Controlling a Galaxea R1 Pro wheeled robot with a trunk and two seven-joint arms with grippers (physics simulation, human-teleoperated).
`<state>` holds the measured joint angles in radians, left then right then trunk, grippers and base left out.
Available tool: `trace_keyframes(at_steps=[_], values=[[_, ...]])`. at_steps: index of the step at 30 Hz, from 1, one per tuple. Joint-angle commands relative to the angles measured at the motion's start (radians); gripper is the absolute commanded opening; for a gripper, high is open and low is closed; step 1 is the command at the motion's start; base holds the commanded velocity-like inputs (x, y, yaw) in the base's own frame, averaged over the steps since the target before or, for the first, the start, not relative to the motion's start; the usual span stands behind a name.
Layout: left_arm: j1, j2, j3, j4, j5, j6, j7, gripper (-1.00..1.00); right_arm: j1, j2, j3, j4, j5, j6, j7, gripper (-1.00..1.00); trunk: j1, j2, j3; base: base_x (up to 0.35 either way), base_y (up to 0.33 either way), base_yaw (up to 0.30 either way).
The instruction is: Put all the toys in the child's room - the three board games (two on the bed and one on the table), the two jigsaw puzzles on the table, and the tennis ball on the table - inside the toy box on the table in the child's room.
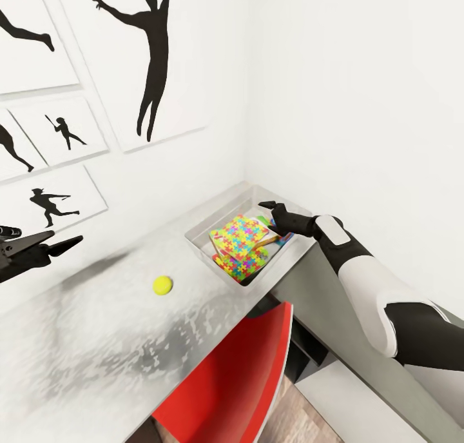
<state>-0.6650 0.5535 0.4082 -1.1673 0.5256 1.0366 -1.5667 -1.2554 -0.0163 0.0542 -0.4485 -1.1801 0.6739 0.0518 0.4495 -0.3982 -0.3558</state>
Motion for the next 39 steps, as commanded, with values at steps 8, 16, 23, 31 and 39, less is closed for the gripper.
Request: trace_keyframes(at_steps=[8,16,23,31,39], values=[[-0.001,0.000,0.000,0.000,-0.002,0.011,-0.004,1.00,-0.001,-0.001,0.006,-0.015,0.002,0.003,0.007,1.00,0.001,-0.002,-0.002,-0.020,0.023,0.000],[-0.001,0.000,0.000,0.000,-0.001,0.011,-0.004,1.00,-0.001,-0.001,0.007,-0.018,0.002,0.003,0.008,1.00,0.001,-0.002,-0.002,-0.019,0.022,0.000],[-0.001,0.000,0.011,0.000,-0.002,0.011,-0.004,1.00,-0.001,-0.002,0.007,-0.059,0.002,0.003,0.007,1.00,0.001,-0.002,-0.002,-0.002,0.107,0.000],[-0.001,0.000,0.013,0.000,-0.002,0.011,-0.004,1.00,-0.001,-0.001,0.008,-0.079,0.002,0.003,0.007,1.00,0.001,-0.002,-0.002,0.000,0.045,0.000],[-0.001,0.010,0.014,0.000,0.001,0.011,-0.004,1.00,-0.001,0.000,0.009,-0.082,0.002,0.001,0.007,1.00,0.001,-0.002,-0.002,0.000,0.005,0.000]])
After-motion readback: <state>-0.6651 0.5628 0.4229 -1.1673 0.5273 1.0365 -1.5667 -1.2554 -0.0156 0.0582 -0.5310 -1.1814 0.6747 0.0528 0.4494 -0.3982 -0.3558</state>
